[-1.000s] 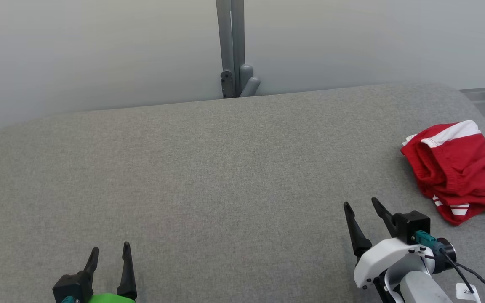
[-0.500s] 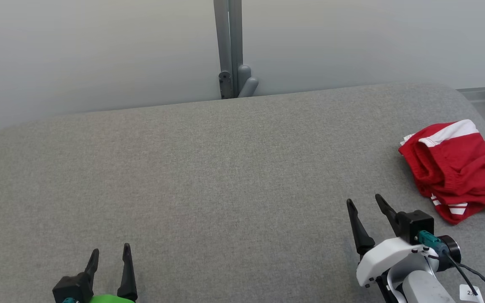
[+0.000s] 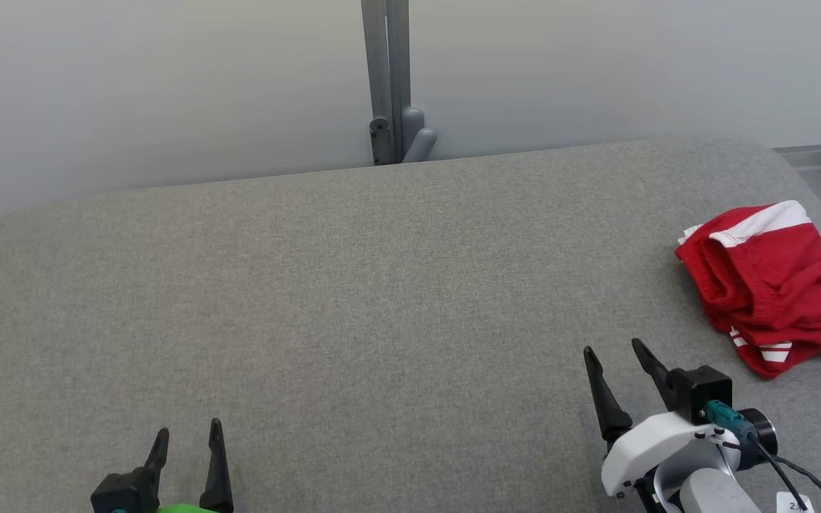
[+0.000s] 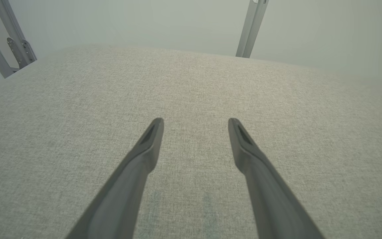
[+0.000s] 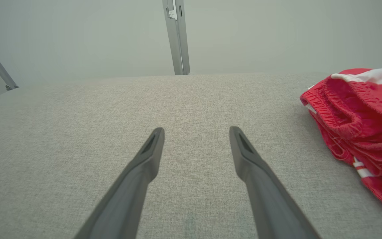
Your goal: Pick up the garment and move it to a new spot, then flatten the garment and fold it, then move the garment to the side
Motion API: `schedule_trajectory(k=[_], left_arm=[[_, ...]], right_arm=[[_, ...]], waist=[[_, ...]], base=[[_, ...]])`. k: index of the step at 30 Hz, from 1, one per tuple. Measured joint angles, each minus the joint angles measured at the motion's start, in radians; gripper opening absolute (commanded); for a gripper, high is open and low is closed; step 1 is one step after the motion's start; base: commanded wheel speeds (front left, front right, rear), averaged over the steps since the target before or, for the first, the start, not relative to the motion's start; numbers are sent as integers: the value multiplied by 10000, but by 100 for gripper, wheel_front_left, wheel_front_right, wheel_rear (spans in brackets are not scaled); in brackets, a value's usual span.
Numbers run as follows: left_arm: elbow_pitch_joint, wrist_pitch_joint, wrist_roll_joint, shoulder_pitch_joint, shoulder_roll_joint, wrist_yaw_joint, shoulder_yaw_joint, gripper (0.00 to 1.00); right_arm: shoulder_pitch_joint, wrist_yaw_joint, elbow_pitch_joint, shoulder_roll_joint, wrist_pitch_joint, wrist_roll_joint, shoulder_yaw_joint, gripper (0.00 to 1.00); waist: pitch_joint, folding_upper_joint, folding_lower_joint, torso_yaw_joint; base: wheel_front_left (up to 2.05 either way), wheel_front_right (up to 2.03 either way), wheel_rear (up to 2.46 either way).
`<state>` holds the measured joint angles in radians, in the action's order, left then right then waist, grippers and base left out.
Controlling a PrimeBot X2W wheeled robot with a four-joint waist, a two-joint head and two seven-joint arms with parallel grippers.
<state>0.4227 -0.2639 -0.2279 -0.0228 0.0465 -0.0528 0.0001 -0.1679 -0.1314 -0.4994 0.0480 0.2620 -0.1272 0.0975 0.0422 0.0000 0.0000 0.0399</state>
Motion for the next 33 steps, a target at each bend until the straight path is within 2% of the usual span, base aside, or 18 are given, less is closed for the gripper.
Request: schedule_trajectory(k=[16,17,22,33], left_arm=[[13,0,-15,-51,-6,-17,13,100],[12,0,-17,-49,-6,-44,13,0],[384,84,-115,-133,-44,-42,6,0],[171,629,-2100,-90,-46,-104,199,0]], right_arm=[[66,0,-42,-8,-8,0,31,100],[54,0,-42,-8,-8,0,31,0],[402,0,-382,-42,-86,-75,25,0],[408,0,-46,-42,-614,-2220,-268,0]], waist=[[-93,1,0,-45],[-98,0,0,-47],[-104,0,0,-52],[-135,1,0,-83]], base=[[0,0,0],[0,0,0],[0,0,0],[0,0,0]])
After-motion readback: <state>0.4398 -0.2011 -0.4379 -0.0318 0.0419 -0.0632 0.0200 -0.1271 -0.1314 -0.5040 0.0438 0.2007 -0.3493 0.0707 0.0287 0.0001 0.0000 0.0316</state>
